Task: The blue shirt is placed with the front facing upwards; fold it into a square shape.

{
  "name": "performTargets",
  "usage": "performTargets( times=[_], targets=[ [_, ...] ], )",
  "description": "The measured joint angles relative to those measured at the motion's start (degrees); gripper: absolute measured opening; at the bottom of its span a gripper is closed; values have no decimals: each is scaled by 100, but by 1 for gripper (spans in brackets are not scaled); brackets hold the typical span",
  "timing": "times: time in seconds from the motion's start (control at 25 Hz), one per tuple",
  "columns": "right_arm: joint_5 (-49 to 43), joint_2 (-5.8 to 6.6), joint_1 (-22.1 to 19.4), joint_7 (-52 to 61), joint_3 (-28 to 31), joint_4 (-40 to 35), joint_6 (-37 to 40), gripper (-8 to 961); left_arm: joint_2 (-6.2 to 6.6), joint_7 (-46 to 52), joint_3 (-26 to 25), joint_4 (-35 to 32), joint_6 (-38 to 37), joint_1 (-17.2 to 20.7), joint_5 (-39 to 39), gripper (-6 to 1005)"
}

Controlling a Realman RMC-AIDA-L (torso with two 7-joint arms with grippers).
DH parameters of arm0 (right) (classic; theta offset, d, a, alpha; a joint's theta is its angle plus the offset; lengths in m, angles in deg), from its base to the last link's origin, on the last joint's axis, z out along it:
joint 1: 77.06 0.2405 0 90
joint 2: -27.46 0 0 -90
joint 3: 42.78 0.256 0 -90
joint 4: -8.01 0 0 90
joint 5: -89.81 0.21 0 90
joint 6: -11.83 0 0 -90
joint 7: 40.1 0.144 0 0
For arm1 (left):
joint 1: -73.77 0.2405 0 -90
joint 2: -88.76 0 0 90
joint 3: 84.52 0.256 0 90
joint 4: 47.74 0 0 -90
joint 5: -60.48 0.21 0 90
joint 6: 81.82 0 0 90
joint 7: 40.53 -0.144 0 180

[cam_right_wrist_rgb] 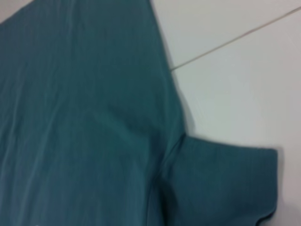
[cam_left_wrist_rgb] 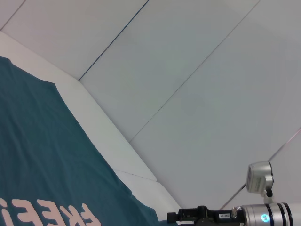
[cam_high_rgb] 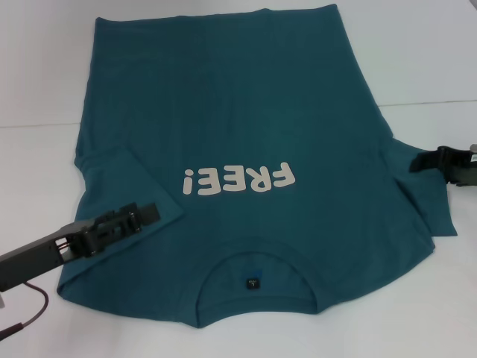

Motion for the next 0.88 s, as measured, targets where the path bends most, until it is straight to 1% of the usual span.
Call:
performTargets(
  times=[0.08,0.24,0.36,0.52,0.6,0.88],
  targets=[
    [4,-10,18,-87,-65,19,-20,643,-2,0,0,0,0,1,-25,797],
    [175,-84,-17,-151,-58,-146,-6,637,-9,0,0,0,1,1,-76,797],
    [235,-93,-13,-159,-84,-171,9,416,-9,0,0,5,0,4,-79,797],
    [234,-90,-2,-141,-87,-171,18,269,5,0,0,70,1,5,-79,797],
    [235,-68,-2,-118,-84,-171,59,196,10,0,0,80,0,-2,-80,797],
    [239,-3,-59,-93,-38,-202,241,66,14,0,1,80,-1,-6,-94,797]
  ],
)
